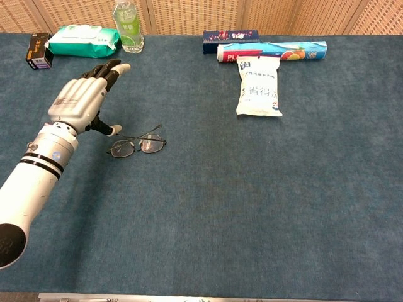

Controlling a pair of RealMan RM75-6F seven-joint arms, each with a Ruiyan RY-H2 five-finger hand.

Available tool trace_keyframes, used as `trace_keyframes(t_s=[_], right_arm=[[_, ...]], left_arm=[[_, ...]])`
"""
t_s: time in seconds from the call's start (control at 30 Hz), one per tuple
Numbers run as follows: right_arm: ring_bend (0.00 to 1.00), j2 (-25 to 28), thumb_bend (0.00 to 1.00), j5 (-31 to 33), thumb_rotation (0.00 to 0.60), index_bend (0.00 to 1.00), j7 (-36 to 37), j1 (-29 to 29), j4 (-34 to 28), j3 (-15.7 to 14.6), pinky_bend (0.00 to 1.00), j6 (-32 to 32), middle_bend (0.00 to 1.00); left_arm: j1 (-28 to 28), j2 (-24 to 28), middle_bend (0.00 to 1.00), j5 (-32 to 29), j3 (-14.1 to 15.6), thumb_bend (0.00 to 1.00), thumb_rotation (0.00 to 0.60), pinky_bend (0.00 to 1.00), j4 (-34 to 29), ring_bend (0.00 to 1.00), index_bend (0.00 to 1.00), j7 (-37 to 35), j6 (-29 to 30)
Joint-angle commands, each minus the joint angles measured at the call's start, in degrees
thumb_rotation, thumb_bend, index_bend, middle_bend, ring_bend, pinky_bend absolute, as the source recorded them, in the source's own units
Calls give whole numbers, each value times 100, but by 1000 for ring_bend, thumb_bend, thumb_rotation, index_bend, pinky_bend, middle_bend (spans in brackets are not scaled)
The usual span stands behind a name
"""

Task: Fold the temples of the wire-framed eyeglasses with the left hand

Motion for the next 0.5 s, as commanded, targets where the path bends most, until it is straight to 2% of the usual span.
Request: trace_keyframes(t_s=[0.03,0.5], right_arm=[[231,3,470,3,600,471,3,-1,-2,1,414,-1,373],[231,8,470,-9,600,471,8,-9,0,-4,414,9,373]], left_arm=[[38,-28,0,-23,-13,164,600,101,94,0,0,-85,-57],[161,-221,0,-8,-48,164,600,101,531,0,0,-519,-252]])
